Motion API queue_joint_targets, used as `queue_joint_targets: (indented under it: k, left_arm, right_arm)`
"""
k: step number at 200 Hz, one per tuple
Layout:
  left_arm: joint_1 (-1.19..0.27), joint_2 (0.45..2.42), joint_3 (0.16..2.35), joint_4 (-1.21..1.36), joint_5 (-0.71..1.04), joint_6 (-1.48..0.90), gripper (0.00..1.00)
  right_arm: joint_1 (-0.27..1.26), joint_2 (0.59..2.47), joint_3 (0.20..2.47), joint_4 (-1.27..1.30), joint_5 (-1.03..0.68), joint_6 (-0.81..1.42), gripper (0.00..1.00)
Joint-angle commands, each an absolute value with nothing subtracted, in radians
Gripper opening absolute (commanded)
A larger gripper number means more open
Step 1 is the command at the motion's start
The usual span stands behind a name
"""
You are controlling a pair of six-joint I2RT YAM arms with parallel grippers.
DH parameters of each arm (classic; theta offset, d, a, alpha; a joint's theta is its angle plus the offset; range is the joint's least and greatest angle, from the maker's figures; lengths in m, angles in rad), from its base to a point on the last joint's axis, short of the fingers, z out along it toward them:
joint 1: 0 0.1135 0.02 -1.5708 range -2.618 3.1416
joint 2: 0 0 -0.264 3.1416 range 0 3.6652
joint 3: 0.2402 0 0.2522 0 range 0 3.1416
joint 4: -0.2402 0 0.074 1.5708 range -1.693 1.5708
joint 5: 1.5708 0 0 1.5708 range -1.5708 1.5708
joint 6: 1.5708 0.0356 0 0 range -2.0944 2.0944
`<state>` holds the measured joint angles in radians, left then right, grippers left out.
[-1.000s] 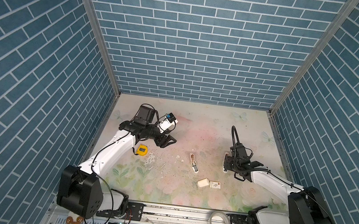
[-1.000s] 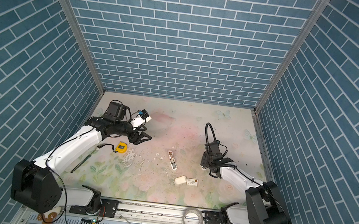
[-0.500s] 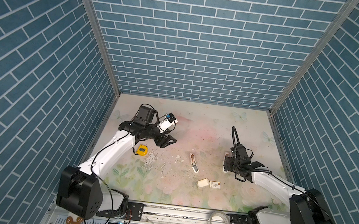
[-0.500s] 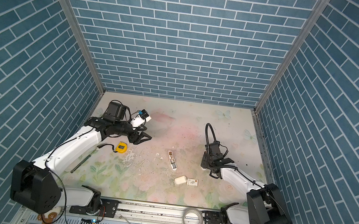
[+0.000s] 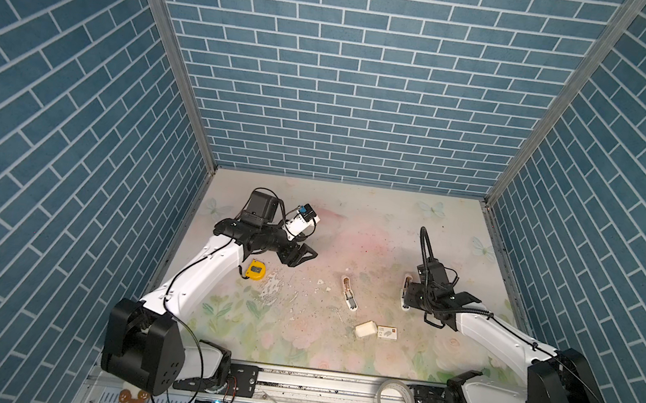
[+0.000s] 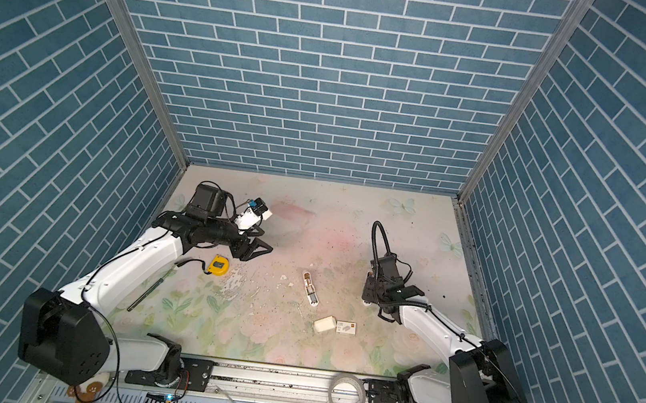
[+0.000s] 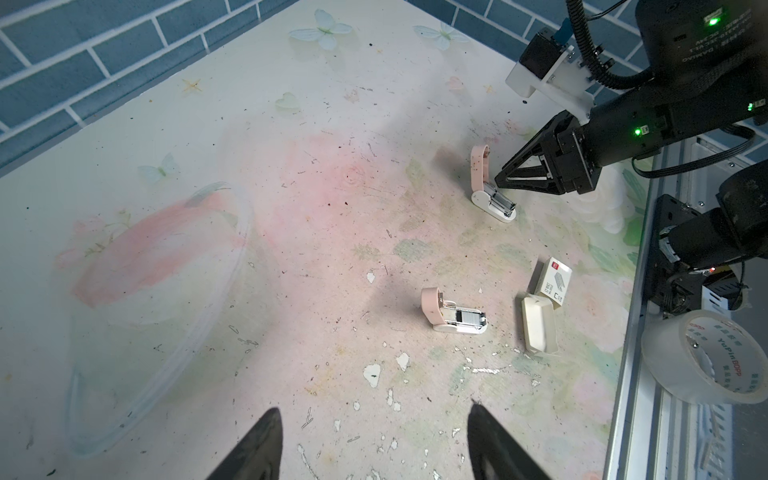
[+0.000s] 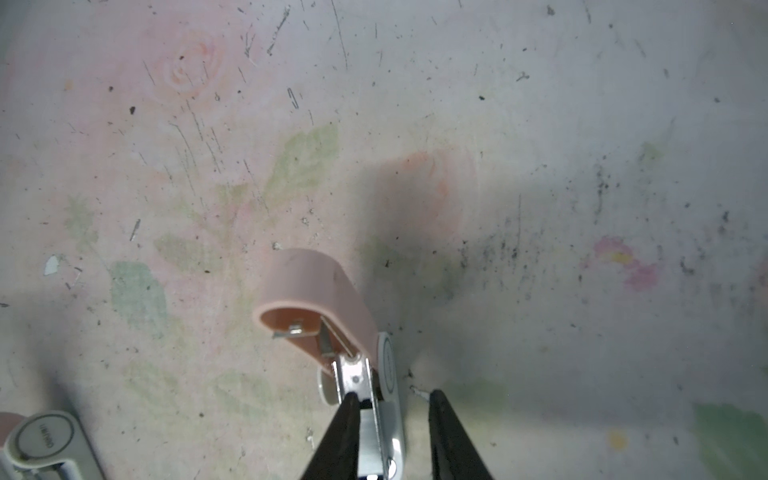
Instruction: Load the staples into the stapler
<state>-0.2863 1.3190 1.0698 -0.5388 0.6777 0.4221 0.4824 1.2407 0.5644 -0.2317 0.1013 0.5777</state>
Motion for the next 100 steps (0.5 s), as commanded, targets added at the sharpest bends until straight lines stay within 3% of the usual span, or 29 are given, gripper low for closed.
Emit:
queue_joint_targets:
  k: [1,46,69,100]
  left_arm:
    - [-0.282,1.3,1.068,-0.535,0.687,0.419,0.72]
    - [-0.282,1.309,1.066,-0.531,0.69,0.414,0.72]
    - [-0.282,1.327,1.078,-0.549,0.698,0.423,0.72]
    - [-0.282,1.331,1.107,-0.568,0.69,0.44,0.72]
  right_arm:
    - [0.485,1.212,0.539,-0.156,-0.019,0.554,0.31]
    - [0.626,1.175,0.588,-0.132,-0.083,0.518,0.29]
    - [0.732,1.198,0.579,-0.045,-0.165,0.551,0.35]
    - [0.808,1.272,0.567,0.077,-0.237,0.664,0.29]
